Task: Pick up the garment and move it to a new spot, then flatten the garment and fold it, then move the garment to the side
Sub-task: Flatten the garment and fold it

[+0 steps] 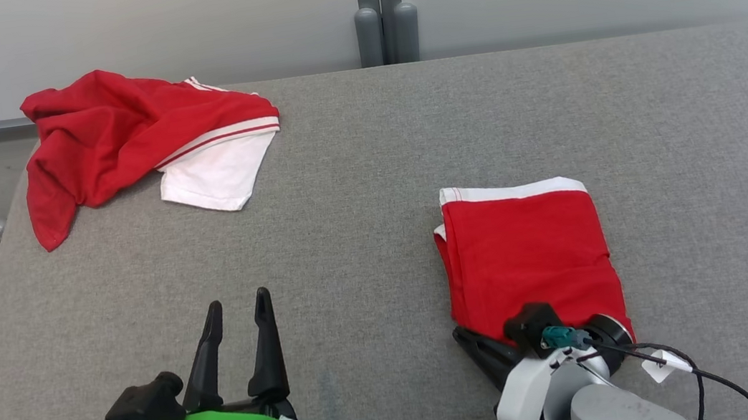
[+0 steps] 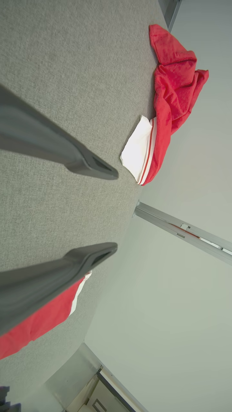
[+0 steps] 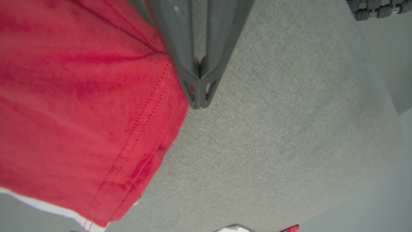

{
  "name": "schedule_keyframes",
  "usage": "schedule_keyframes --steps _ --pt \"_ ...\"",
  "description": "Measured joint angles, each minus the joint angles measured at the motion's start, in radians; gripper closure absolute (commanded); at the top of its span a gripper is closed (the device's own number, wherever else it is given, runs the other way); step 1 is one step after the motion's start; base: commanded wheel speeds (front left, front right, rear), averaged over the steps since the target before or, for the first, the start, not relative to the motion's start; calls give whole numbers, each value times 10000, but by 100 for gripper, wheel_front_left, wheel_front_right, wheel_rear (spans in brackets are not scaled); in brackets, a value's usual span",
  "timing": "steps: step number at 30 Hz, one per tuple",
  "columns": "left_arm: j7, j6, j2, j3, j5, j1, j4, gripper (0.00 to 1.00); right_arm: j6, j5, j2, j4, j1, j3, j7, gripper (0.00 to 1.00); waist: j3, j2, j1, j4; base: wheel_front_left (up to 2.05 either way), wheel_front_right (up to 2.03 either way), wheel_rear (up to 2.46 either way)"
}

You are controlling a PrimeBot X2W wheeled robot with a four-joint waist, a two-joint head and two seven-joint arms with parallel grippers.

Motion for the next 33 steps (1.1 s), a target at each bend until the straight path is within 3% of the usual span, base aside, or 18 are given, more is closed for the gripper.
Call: schedule_keyframes --steps 7,8,9,12,13,15,24,33 --pt "-2 77 50 105 -19 45 -44 0 0 -485 -228 -1045 -92 -242 0 100 -64 0 0 -224 0 0 0" --pt "-2 81 61 121 -19 51 -52 0 0 -594 -257 -1287 -69 -382 0 91 -80 0 0 -263 0 0 0" --pt "-2 86 81 148 -17 57 -58 0 0 -729 -286 -1611 -12 -571 0 75 -103 0 0 -315 0 0 0" --pt "-2 123 150 182 75 69 -67 0 0 -1047 -320 -2489 381 -1283 0 56 -184 0 0 -465 0 0 0" --pt "-2 142 176 194 146 69 -71 0 0 -1174 -336 -2777 519 -1592 0 26 -220 0 0 -520 0 0 0" --pt "-2 165 213 242 278 70 -63 0 0 -1452 -320 -3308 786 -2220 0 0 -295 0 0 -621 0 0 0" --pt "-2 253 299 453 922 62 84 0 0 -2406 17 -5202 2145 -5114 0 0 -608 0 0 -1117 0 0 0" --pt "-2 238 115 849 1653 243 345 0 0 -2698 336 -6036 3229 -6694 0 0 -774 0 0 -1381 0 0 0"
